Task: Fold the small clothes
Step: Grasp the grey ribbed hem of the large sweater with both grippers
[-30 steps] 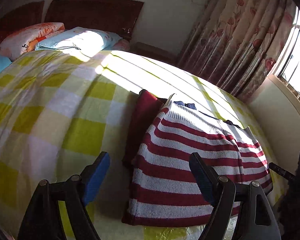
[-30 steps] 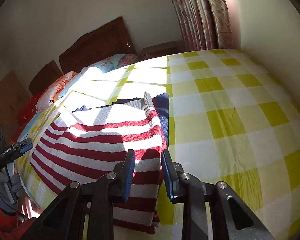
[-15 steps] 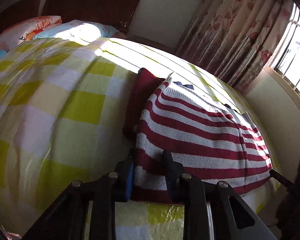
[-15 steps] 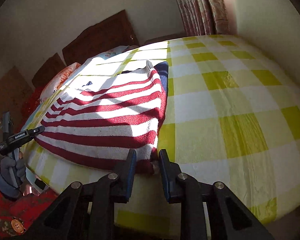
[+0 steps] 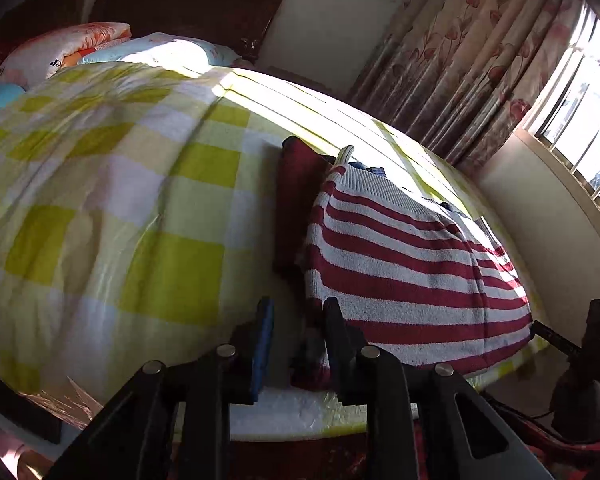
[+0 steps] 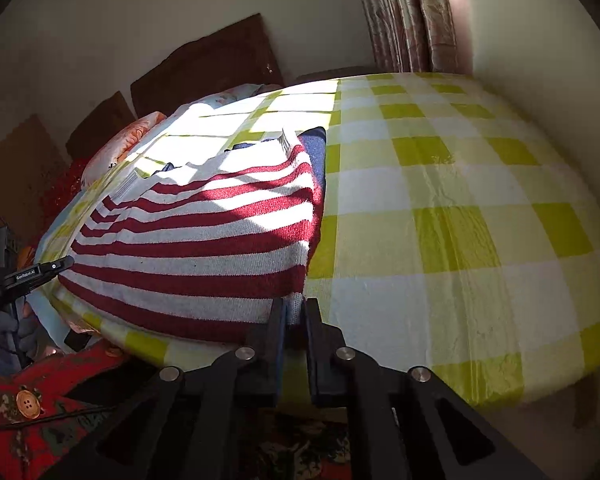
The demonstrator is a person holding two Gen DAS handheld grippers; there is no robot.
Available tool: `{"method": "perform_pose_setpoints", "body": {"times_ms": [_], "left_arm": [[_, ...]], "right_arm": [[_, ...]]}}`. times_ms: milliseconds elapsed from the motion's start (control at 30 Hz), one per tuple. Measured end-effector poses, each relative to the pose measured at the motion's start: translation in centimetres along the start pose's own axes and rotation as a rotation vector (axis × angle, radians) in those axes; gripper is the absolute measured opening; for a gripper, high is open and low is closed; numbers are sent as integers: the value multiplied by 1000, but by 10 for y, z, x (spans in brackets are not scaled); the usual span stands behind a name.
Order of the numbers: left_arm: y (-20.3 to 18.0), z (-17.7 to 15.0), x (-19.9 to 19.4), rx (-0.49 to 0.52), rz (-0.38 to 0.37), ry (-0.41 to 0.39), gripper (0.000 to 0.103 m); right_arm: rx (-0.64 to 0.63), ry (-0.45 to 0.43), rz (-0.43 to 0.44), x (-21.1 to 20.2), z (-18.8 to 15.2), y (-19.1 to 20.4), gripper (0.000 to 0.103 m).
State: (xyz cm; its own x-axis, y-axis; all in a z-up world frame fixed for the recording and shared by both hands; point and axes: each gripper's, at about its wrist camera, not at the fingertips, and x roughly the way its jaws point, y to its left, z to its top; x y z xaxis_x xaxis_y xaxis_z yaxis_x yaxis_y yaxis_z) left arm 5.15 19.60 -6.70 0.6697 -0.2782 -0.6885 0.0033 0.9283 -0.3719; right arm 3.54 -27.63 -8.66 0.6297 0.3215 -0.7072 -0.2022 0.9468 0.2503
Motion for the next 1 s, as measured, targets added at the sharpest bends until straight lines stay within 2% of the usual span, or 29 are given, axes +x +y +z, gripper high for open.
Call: {"method": "perform_pose_setpoints", "body": {"times_ms": [33,67,167,267,367,433,467,500,567,600,700,900,1000], "left_arm": [[-6,6,-6,24,11,-41,28],[-15,14,-11,52,18,-78,103],[-50,39,-2,126,-15,-101,103],[-87,58,41,201,-95,-20,103],[-109,65,86,253,-80,56,103],[-98,74,99,194,-65,52,103],[-84,79,102,130,-71,51,103],[-66,83,101,44,-98,51,103],[-33,88,95,-112,-215,29,103],[-20,88,92,-160,-244,23,103],[-12,87,92,-176,-272,10,103],[-20,84,88,-162,-223,2,103],[-33,91,87,-170,-194,39,103]], "right_arm": [[4,-21,-27,-2,6,-1,19],[10,-53,-51,-5,14,-1,21],[-6,-94,-51,3,45,11,23],[-89,-57,-32,32,68,45,23],[-177,-2,1,68,82,79,23],[-229,30,-12,88,84,92,23],[-242,34,-28,95,83,93,23],[-237,33,-43,99,82,89,23],[-182,-4,-3,98,80,74,22],[-144,-18,21,97,79,65,22],[-76,-25,83,95,80,52,22],[-64,-28,101,96,80,51,22],[-35,34,96,95,89,50,22]]}}
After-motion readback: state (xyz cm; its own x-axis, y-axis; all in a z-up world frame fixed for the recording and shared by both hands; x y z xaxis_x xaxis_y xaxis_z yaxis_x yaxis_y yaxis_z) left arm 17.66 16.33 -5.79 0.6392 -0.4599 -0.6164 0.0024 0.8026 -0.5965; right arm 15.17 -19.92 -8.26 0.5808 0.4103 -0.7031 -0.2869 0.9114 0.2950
